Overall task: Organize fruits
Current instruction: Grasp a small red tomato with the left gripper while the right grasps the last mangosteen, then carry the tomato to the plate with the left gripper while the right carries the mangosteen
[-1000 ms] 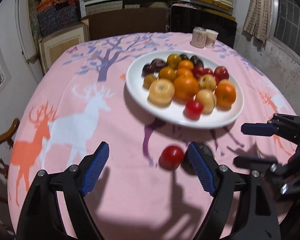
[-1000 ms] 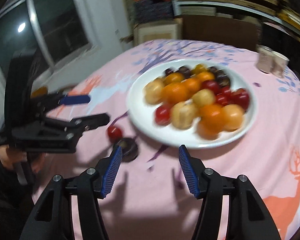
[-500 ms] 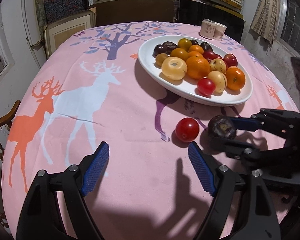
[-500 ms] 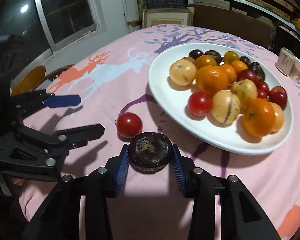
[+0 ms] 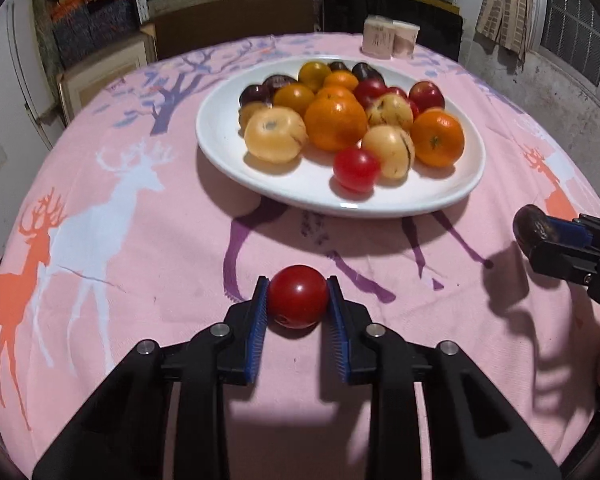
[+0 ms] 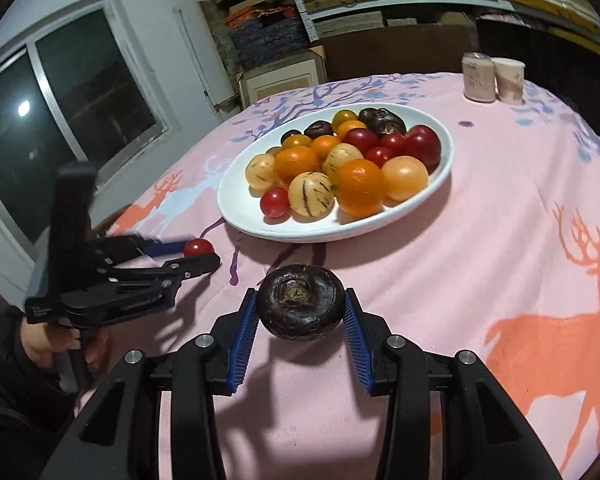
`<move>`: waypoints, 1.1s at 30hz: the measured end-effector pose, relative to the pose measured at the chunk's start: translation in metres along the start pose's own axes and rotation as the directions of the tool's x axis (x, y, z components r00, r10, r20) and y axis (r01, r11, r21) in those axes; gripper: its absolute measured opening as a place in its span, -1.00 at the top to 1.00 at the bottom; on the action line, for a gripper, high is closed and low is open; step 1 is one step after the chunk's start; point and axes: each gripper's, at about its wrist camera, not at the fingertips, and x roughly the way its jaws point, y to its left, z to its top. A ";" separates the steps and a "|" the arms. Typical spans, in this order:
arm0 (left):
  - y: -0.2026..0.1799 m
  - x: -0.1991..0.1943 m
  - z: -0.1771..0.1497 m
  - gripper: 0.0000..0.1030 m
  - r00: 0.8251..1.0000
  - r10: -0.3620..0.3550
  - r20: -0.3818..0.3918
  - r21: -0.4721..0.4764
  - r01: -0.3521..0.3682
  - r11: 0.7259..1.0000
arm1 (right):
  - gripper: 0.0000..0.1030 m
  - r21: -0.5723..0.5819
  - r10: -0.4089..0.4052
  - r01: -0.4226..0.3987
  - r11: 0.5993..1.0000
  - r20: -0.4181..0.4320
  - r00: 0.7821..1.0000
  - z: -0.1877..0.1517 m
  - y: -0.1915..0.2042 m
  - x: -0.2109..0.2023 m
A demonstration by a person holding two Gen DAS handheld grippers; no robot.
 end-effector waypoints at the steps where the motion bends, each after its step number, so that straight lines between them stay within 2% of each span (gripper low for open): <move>1: -0.002 -0.001 -0.001 0.46 1.000 0.003 0.001 0.010 -0.003 1.000 | 0.17 -0.003 0.003 -0.003 1.000 0.003 1.000 0.000 0.000 0.000; 14: -0.019 -0.021 -0.009 0.46 0.998 -0.052 0.029 0.013 0.051 0.999 | 0.17 -0.013 0.012 -0.012 1.000 0.005 1.000 -0.003 0.003 -0.002; 23: -0.024 -0.041 -0.006 0.46 0.997 -0.015 0.075 -0.007 0.016 1.000 | 0.17 -0.018 -0.020 0.020 1.000 0.024 1.000 -0.003 0.006 -0.012; 33: -0.027 -0.074 0.002 0.45 0.990 -0.004 0.141 0.003 0.004 1.000 | 0.17 -0.043 -0.046 0.050 0.998 0.101 0.994 0.013 0.014 -0.045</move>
